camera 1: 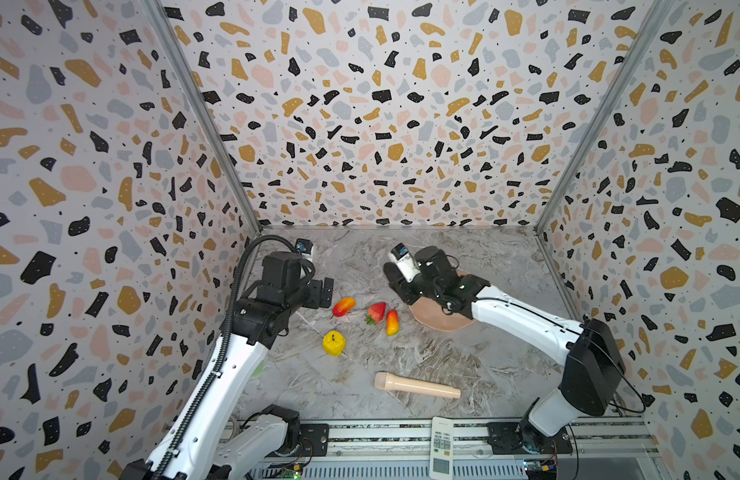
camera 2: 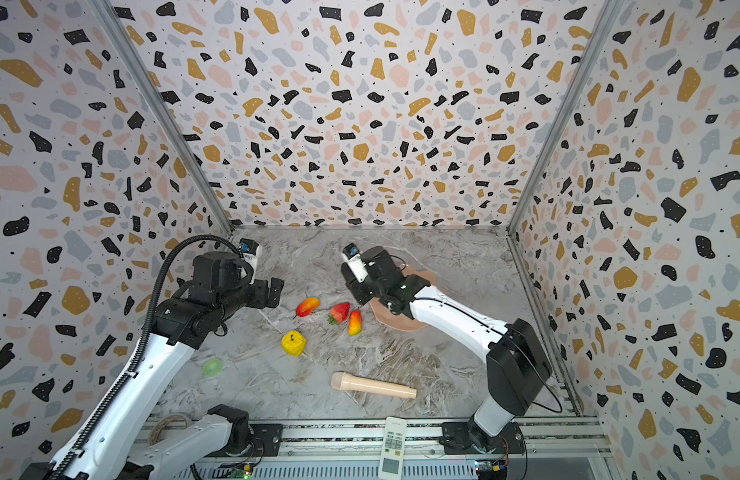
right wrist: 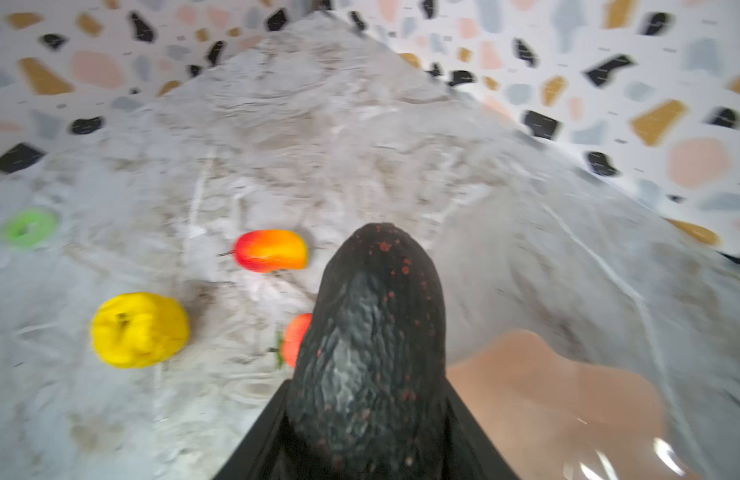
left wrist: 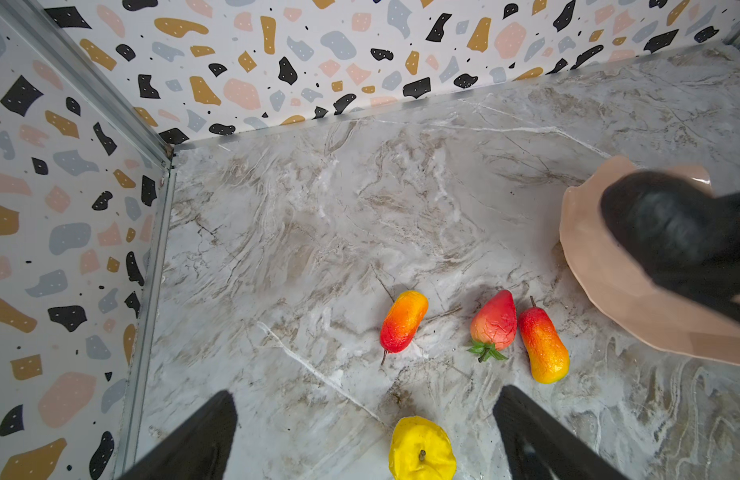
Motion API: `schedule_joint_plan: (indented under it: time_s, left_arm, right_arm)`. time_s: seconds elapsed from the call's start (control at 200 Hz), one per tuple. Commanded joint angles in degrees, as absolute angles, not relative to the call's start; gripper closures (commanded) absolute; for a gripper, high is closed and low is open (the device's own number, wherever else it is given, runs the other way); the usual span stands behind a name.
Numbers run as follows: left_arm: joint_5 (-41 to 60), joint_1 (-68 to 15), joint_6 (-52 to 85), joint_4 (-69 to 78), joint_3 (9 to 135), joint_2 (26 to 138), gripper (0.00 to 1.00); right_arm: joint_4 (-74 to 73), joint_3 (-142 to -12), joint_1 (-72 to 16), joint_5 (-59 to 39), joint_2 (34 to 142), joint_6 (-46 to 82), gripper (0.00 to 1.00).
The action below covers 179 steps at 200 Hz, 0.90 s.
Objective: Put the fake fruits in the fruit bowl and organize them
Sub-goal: 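Carry the avocado with the right gripper over the peach bowl and lower it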
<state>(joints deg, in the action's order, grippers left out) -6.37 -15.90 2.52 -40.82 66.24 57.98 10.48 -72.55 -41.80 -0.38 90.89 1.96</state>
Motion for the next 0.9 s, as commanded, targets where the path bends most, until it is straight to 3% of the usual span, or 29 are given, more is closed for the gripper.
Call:
schedule_joint_plan:
  time_s: [0.0,0.295,0.891]
  left_arm:
    - [-5.52,-15.99,1.87,-38.51,66.18,58.09,0.00]
    - [-5.62,-15.92,1.85,-38.32,66.37,59.04,0.00]
    - [-5.81,-15.97,1.67,-38.56,65.58,58.76,0.00]
  right_arm:
    - [11.12,-67.65,-36.13,2.37,90.08,0.60,0.83]
    - [6.05,-61.77,-27.32,3.44,92.48,-1.03,0.86]
    - [3.05,-60.71,-26.81,6.59,99.20,-3.22,0.88]
